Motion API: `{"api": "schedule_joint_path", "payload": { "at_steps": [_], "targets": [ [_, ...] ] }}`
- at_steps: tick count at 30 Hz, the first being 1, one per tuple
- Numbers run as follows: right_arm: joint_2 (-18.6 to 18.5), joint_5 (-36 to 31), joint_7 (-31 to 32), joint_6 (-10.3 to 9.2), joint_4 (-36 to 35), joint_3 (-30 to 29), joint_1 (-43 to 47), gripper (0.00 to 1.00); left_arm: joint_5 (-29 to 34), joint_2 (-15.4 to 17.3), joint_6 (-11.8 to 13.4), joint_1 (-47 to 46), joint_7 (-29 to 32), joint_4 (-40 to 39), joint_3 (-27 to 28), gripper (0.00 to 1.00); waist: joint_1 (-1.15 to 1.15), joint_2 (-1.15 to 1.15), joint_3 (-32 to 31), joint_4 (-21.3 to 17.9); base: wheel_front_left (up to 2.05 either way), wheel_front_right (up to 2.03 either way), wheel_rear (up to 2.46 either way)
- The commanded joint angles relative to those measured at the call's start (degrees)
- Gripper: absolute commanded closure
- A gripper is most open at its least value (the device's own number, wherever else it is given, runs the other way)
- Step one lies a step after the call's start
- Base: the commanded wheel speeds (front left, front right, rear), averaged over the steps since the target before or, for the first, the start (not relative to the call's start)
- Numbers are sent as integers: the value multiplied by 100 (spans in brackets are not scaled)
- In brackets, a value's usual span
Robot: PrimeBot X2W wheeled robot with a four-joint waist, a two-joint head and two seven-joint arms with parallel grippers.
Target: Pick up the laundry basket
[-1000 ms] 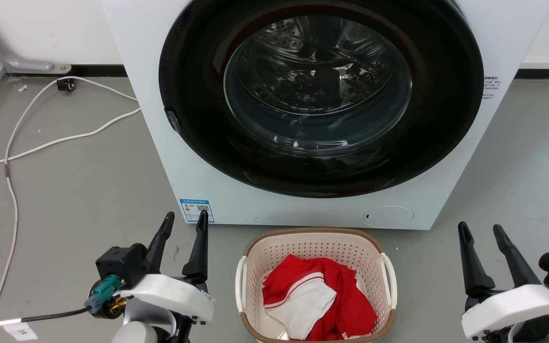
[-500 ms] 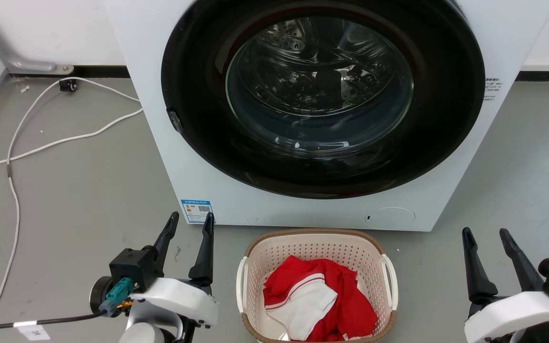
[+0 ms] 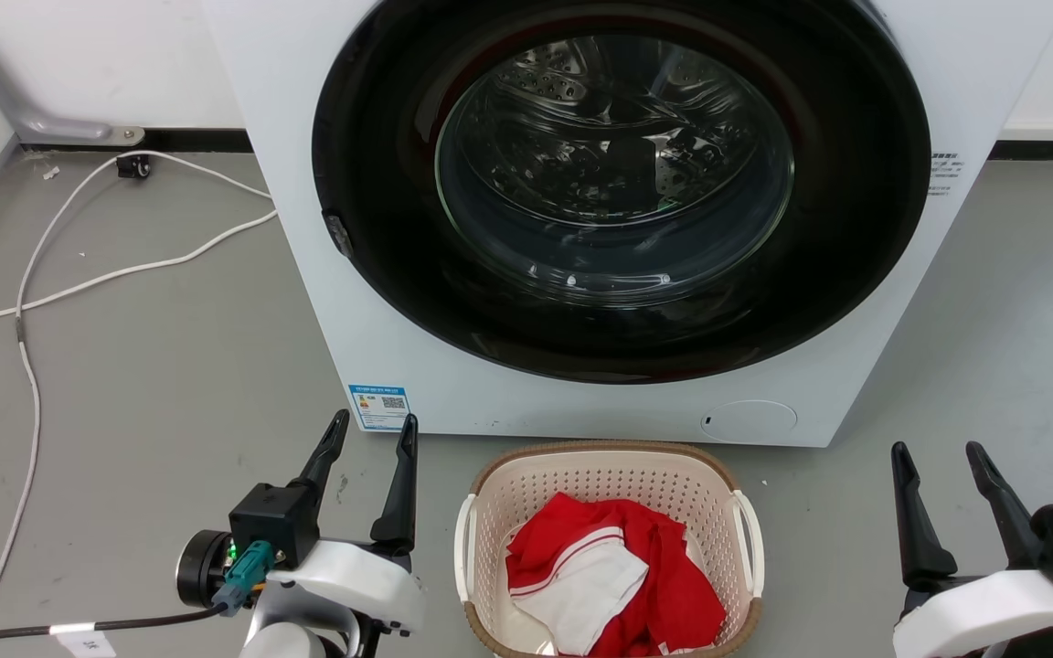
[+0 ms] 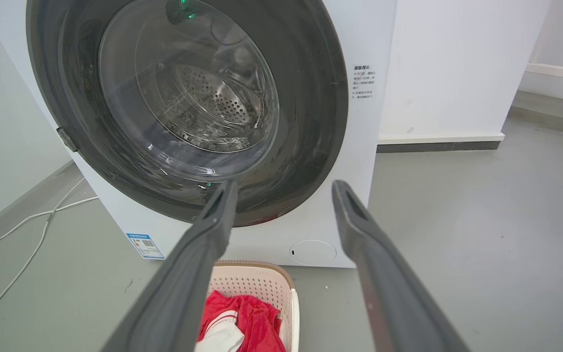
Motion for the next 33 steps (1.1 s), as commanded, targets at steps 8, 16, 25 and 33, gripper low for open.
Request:
{"api": "schedule_joint_path", "payload": {
  "at_steps": [8,16,25,33],
  "targets": [
    [3,-314,-119,6,10,-43,57,0,336,-41,24,27,-125,47,0,0,0,0,-29,16,0,0,0],
    [4,-374,-196,6,94,-52,24,0,449,-63,11,30,-167,89,6,0,0,0,-24,27,0,0,0],
    [4,-330,-259,6,218,-67,-19,0,413,-79,-7,43,-160,140,42,0,0,0,-32,18,0,0,0],
    [4,-286,-288,6,279,-71,-61,0,397,-90,-46,21,-155,133,67,0,0,0,-8,10,0,0,0]
  ]
}}
